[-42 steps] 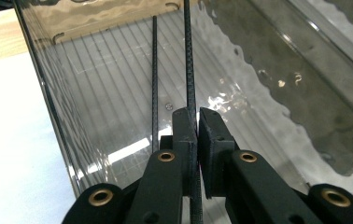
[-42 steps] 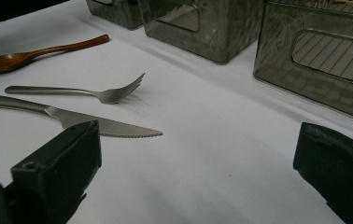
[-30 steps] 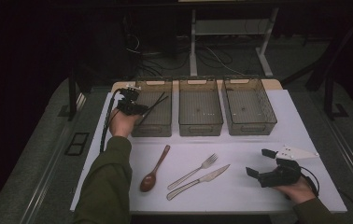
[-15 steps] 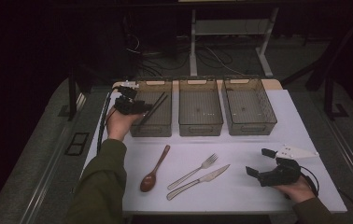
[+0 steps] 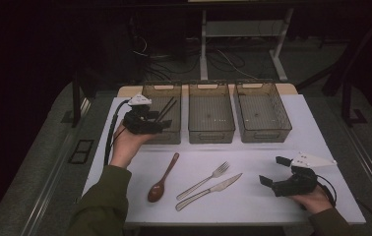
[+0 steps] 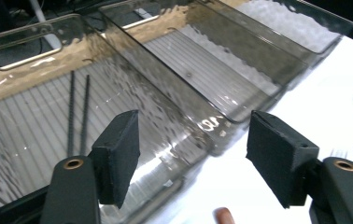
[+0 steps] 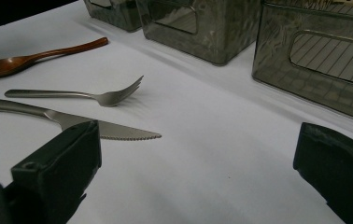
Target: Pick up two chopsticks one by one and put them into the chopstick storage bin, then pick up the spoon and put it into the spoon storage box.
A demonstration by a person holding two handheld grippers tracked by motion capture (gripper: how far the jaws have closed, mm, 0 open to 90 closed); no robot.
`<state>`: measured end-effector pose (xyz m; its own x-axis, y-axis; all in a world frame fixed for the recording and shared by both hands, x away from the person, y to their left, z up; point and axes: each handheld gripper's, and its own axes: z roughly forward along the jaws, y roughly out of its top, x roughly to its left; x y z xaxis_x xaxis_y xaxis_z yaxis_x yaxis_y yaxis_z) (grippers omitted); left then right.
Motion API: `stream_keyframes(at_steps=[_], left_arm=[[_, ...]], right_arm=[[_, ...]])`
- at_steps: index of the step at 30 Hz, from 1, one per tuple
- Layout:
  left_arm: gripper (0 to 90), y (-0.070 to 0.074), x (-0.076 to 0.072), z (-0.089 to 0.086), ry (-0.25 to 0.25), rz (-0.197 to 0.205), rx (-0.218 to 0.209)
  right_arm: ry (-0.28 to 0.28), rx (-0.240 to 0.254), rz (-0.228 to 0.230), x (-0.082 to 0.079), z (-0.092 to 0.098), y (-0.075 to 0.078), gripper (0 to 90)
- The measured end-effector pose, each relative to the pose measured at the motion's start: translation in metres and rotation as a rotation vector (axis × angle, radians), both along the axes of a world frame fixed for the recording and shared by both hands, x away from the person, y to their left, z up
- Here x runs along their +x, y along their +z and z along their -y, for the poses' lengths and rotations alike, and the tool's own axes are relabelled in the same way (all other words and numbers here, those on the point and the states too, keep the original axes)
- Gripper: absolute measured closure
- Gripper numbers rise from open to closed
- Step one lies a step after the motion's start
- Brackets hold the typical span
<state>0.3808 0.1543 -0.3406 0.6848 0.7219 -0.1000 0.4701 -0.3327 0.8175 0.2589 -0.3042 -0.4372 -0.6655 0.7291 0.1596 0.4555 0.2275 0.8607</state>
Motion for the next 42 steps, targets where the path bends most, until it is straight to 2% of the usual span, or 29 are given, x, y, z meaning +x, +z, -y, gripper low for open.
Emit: stream_keyframes(at_steps=[6, 12, 23, 25, 26, 28, 30, 32, 38, 42], left_arm=[[28.9, -0.007, -0.020, 0.001, -0.025, 0.010, 0.005], [24.7, -0.016, -0.038, -0.002, -0.032, 0.022, -0.011], [24.4, -0.036, -0.071, -0.014, -0.037, 0.027, -0.009], [25.4, -0.040, -0.078, -0.017, -0.032, 0.036, -0.003], [27.3, -0.043, -0.080, -0.018, -0.036, 0.034, -0.005], [33.7, -0.049, -0.082, -0.020, -0.030, 0.031, 0.018], [43.0, -0.054, -0.081, -0.022, -0.031, 0.019, 0.017], [52.9, -0.060, -0.079, -0.021, -0.026, 0.007, 0.044], [76.9, -0.082, -0.063, -0.014, -0.036, -0.057, 0.137], [88.7, -0.090, -0.052, -0.007, -0.046, -0.088, 0.156]], right_arm=[[-0.002, 0.001, -0.008, -0.001, 0.000, 0.000, 0.3], [0.000, -0.001, -0.002, 0.000, -0.001, 0.000, 0.3], [-0.007, -0.002, -0.006, 0.000, 0.000, -0.001, 0.2], [0.004, -0.018, 0.002, 0.000, 0.000, -0.001, 0.2], [0.007, -0.018, 0.003, -0.001, 0.000, -0.001, 0.3], [0.011, -0.019, 0.007, -0.001, 0.000, -0.001, 0.2], [0.012, -0.020, 0.008, -0.002, 0.000, -0.001, 0.3], [0.012, -0.020, 0.008, -0.002, -0.001, -0.001, 0.2], [0.010, -0.023, 0.005, -0.002, -0.001, -0.001, 0.2], [0.011, -0.025, 0.005, -0.001, -0.001, -0.001, 0.3]])
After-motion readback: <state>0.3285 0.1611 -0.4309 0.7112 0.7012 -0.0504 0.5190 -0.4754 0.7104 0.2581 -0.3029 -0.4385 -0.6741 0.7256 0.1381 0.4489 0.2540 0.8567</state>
